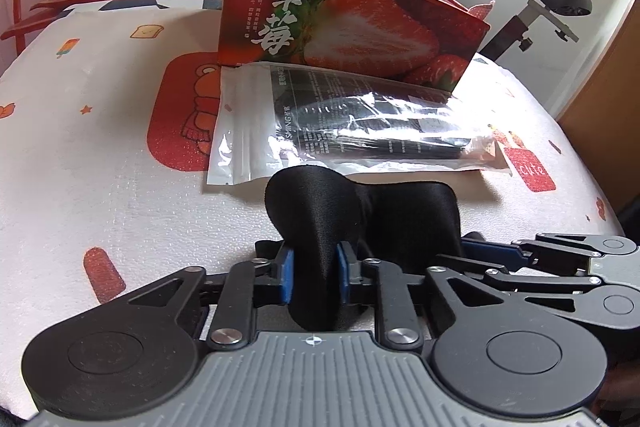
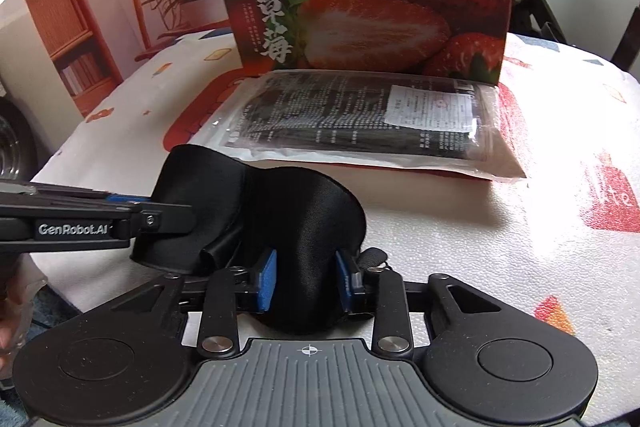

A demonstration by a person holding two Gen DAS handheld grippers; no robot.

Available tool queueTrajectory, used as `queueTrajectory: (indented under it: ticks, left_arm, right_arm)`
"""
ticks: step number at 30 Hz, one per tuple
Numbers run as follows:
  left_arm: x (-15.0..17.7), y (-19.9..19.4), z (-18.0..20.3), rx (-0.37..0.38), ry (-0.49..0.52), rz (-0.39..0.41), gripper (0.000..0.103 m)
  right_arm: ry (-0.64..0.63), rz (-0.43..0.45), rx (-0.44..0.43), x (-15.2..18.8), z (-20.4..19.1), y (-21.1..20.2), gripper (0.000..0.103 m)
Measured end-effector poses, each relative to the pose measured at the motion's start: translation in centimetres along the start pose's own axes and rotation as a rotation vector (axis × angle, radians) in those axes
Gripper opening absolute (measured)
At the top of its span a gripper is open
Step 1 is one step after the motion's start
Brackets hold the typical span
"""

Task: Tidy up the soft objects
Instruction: 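Lift the eye mask with the left tool while the right tool lifts it, release into box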

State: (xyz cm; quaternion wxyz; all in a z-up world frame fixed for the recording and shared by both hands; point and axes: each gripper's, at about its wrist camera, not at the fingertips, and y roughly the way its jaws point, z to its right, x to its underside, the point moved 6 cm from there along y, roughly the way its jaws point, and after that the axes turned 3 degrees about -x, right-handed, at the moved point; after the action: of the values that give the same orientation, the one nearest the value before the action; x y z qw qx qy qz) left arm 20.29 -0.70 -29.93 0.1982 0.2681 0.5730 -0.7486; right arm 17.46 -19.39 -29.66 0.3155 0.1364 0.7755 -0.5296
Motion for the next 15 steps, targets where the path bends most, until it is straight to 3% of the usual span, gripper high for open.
queueTrajectory:
  ticks: [4, 10, 15]
  left_arm:
    - [-0.3, -0.4, 0.2, 0.003, 0.008, 0.026, 0.016]
    - [-1.1, -1.6, 0.2, -0.002, 0.016, 0.08, 0.015]
    - [-3.2, -3.6, 1.0, -0.006, 0.064, 0.173, 0.015]
  right_arm:
    - [-0.028, 0.029, -0.025, -0.4, -0.9, -0.8, 0.016]
    - [-0.039, 0.093, -0.028, -1.6, -1.2, -2.1, 0.015]
    - [-0.058, 0.18, -0.041, -3.4, -1.1, -3.9, 0.015]
